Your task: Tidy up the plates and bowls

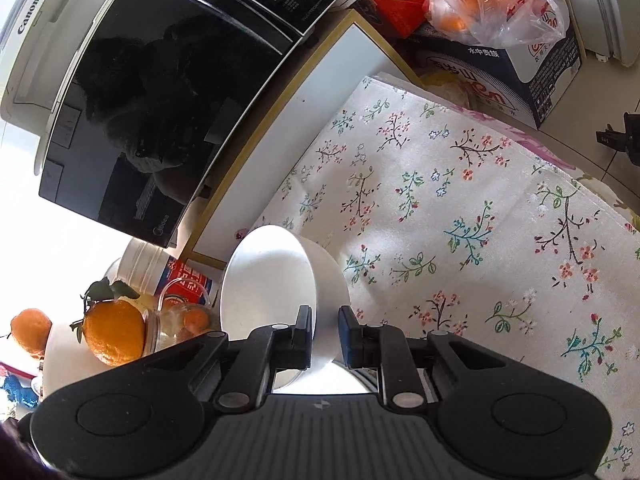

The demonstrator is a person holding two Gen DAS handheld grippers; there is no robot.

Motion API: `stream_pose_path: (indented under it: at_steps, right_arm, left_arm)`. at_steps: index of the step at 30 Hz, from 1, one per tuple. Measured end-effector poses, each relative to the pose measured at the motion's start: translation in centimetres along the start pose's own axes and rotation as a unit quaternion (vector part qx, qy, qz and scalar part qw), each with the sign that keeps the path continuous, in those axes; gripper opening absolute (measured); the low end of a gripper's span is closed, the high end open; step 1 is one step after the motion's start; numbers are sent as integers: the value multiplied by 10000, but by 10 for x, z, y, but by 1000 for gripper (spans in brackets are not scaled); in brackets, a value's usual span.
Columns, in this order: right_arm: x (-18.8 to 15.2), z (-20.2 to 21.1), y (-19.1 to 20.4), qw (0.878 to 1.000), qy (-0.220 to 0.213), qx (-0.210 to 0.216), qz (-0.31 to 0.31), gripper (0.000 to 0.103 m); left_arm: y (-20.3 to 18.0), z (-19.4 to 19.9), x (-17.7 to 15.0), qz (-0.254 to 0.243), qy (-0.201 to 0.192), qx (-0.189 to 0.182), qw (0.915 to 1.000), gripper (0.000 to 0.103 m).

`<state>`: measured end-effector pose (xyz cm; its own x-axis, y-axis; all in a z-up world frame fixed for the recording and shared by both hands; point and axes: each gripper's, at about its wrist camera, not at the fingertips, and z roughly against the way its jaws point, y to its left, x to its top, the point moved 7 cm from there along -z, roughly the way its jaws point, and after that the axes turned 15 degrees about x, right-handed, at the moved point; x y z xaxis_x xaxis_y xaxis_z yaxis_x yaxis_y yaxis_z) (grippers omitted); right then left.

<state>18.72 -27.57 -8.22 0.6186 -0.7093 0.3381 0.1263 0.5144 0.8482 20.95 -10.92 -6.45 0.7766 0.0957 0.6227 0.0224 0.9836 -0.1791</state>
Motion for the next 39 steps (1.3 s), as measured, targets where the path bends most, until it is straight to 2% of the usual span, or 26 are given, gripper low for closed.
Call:
stream_pose_path:
  at_steps: [12, 22, 33, 39]
  right_arm:
    - [-34, -10, 41, 9977, 487, 227, 402, 14]
    - [-77, -35, 67, 9924, 1042, 263, 605, 14]
    - [-140, -63, 91, 9763, 1922, 129, 990, 14]
    - [-169, -72, 100, 9633, 2316, 24, 1356, 15]
  left_arm:
    - [44, 28, -1, 137, -4, 214, 9997, 11]
    - [97, 51, -6, 112, 60, 519, 9986, 11]
    - [155, 76, -24, 88, 209, 722, 9971, 11]
    - [180, 77, -45, 131, 575, 684, 9959, 12]
